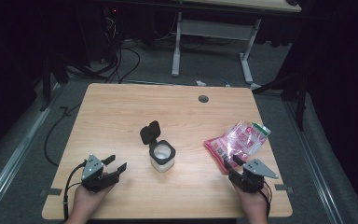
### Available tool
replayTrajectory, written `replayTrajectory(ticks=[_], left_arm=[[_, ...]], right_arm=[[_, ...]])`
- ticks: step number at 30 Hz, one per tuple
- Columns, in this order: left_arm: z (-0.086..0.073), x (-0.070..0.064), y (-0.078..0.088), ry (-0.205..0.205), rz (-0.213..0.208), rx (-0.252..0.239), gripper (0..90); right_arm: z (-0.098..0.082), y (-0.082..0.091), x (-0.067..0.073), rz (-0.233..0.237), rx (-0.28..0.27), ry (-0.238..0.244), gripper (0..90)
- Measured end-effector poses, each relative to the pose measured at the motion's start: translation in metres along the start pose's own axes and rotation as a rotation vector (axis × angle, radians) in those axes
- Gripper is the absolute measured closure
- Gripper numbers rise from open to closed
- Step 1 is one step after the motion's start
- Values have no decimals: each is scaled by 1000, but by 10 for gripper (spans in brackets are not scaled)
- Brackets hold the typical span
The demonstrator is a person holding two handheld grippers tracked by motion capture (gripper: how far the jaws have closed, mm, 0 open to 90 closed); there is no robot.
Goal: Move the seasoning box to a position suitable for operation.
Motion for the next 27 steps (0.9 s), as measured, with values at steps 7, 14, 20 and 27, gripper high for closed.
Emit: replayTrajectory(ticks=[7, 14, 20, 27], left_arm=[[2, -2, 0, 5, -7, -11, 396], [4, 1, 1, 30, 11, -10, 415], [9, 3, 1, 56, 16, -4, 428], [10, 4, 1, 73, 24, 5, 434]], right_arm=[[4, -14, 11, 26, 14, -1, 579], [7, -25, 23, 31, 21, 27, 579], [10, -29, 30, 46, 19, 42, 560], [11, -33, 39, 53, 22, 75, 547]])
Point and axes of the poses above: each handheld gripper's, and its own axes: y roughly backward along the jaws, z roughly out of its top, x roughly to its left, the point moved 8 cm from there along -y, roughly forward along the jaws, and after that the axes turned 12 degrees about x, right-handed, at the moved point
